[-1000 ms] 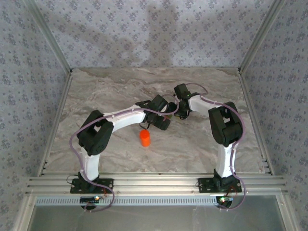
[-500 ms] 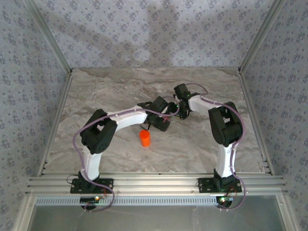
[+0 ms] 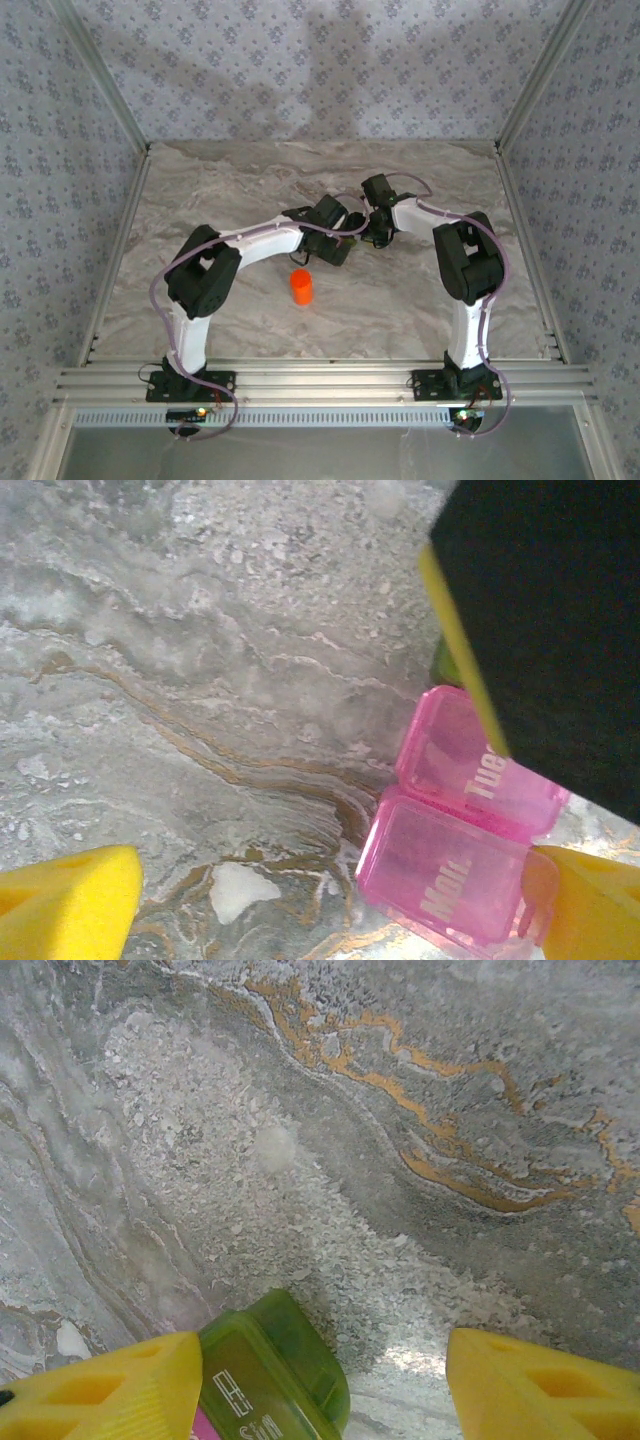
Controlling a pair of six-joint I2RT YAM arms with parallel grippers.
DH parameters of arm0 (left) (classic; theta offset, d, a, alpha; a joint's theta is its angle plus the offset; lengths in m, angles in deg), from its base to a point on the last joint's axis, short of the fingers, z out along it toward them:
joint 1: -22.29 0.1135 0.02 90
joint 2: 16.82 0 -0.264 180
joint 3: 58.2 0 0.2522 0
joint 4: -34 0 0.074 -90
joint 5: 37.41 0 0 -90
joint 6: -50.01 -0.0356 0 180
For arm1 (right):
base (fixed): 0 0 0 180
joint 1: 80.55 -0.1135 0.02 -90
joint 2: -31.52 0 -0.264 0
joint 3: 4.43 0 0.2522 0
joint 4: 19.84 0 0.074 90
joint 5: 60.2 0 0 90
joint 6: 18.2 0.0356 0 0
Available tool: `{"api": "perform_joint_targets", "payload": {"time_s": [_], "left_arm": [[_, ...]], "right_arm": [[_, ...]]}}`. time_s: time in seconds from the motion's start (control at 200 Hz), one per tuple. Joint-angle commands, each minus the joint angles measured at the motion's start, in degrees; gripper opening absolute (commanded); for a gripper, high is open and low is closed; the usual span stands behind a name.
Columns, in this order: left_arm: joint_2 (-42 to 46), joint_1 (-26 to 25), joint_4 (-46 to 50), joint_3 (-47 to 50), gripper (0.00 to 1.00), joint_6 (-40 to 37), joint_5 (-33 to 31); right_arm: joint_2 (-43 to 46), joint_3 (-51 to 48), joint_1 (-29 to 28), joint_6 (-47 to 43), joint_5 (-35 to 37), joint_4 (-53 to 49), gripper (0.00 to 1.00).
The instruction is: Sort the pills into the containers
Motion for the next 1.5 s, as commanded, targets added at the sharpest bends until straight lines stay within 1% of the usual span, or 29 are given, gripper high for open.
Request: {"api": "perform_joint_targets", "payload": {"time_s": [0.0,0.24,0.735,1.494], "left_arm": [[2.5,1.3,-0.1,-1.2,0.97,0.9,-2.0],[4.0,3.2,-1.2,-0.9,0.97,1.4,-1.6],[2.4,6.6,-0.8,-2.7,0.97,2.0,-0.3],[-0.2,7.1,-2.4,-0.6,0.97,3.4,1.2]], "right_arm": [[-3.4,-2.3,-0.8,0.1,0.7,-2.3,0.67],[-3.6,-2.3,-0.8,0.1,0.7,-2.3,0.67],[-3.7,-2.5,-0.9,0.1,0.8,-2.2,0.66],[-3.6,-2.2,-1.1,0.3,0.7,-2.5,0.66]]}}
